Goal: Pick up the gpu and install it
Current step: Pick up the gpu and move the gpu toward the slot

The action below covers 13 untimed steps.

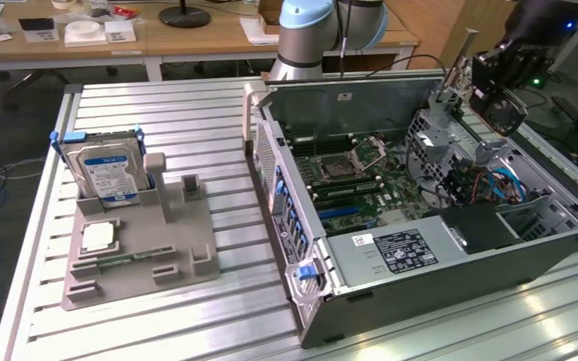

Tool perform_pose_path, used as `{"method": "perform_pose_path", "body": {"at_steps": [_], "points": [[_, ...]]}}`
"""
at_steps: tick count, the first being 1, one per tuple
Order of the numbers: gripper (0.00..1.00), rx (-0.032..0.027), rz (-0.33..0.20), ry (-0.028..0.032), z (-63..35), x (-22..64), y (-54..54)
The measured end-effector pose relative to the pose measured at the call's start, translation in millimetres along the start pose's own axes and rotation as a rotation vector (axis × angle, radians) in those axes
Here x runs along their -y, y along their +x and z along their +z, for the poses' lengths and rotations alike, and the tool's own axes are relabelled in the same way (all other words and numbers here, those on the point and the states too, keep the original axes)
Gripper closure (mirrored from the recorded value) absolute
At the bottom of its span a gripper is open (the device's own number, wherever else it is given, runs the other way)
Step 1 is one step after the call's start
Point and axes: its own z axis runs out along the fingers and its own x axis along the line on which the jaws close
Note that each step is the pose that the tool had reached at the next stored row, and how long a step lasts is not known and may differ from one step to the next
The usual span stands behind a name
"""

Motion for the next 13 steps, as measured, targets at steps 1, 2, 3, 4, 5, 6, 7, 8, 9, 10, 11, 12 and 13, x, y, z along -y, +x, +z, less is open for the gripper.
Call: {"method": "perform_pose_path", "body": {"at_steps": [1,2,3,4,5,6,7,8,9,10,11,12,13], "points": [[0.72,0.0000,0.000,0.0000,0.0,0.0,0.9],[0.72,0.0000,0.000,0.0000,0.0,0.1,1.9],[0.72,0.0000,0.000,0.0001,0.0,0.1,3.0],[0.72,0.0000,0.000,0.0000,0.0,0.1,4.1],[0.72,0.0000,0.000,-0.0001,0.0,0.1,5.3],[0.72,0.0000,0.000,0.0000,0.0,0.1,6.4],[0.72,0.0000,0.000,0.0000,0.0,0.2,7.5],[0.72,0.0000,0.000,0.0000,0.0,0.2,8.4],[0.72,0.0000,0.000,-0.0001,0.0,0.2,9.5],[0.72,0.0000,0.000,0.0000,-0.1,0.2,10.8],[0.72,-0.0001,0.000,0.0000,-0.1,0.2,12.0],[0.72,0.0000,0.000,0.0000,-0.1,0.3,13.0],[0.72,0.0000,0.000,0.0000,-0.1,0.3,14.1]]}}
